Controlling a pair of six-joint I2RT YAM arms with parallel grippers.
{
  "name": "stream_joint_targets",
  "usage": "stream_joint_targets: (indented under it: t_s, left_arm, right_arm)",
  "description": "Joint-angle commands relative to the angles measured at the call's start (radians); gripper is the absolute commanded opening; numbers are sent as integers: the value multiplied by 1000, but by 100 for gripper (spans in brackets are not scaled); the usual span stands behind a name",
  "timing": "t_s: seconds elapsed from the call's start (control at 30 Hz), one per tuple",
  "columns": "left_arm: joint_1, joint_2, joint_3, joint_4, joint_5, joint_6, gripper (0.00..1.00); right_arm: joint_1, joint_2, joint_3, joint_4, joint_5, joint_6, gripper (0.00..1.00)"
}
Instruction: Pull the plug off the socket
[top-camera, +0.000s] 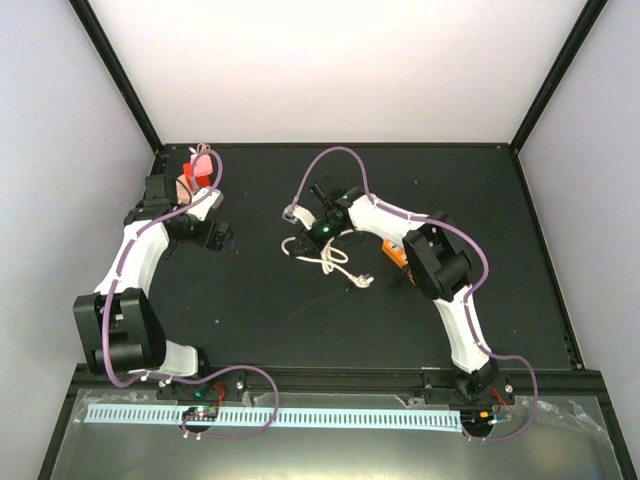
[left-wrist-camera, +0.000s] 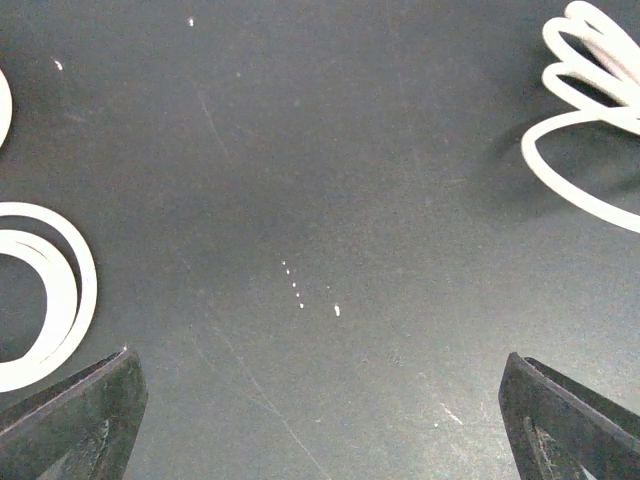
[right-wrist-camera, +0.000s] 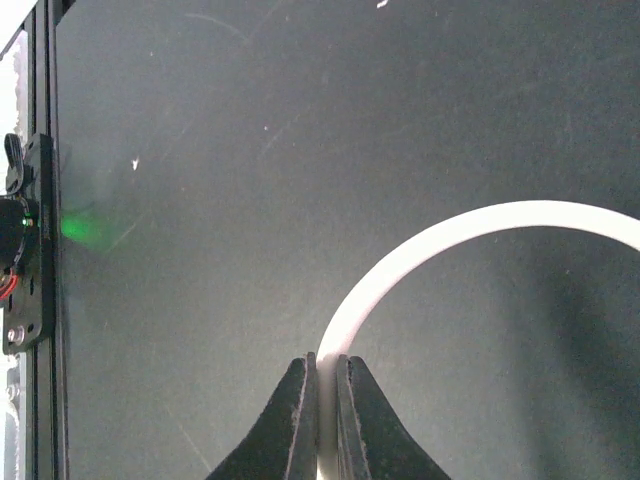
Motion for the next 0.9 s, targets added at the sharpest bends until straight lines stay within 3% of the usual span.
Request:
stream_joint_targets:
  t_s: [0.0, 0.23, 0.4, 0.67, 0.87]
  left_arm:
    - [-1, -30, -2, -18, 54, 21, 99]
    - [-2, -54, -8, -56, 122, 75, 99]
    - [-9, -93, -11, -81, 206, 120, 99]
    - [-97, -159, -26, -121, 324, 234, 99]
    - [-316, -148, -49, -129, 280, 289, 95]
  right_arm:
    - [7, 23, 54, 68, -33, 43, 5]
    - [5, -13, 44, -4, -25, -31, 38]
    - [1, -144, -16, -27, -31, -73, 54]
    - [-92, -412, -145, -71, -88, -105, 58]
    - [-234, -580, -250, -105, -87, -107, 58]
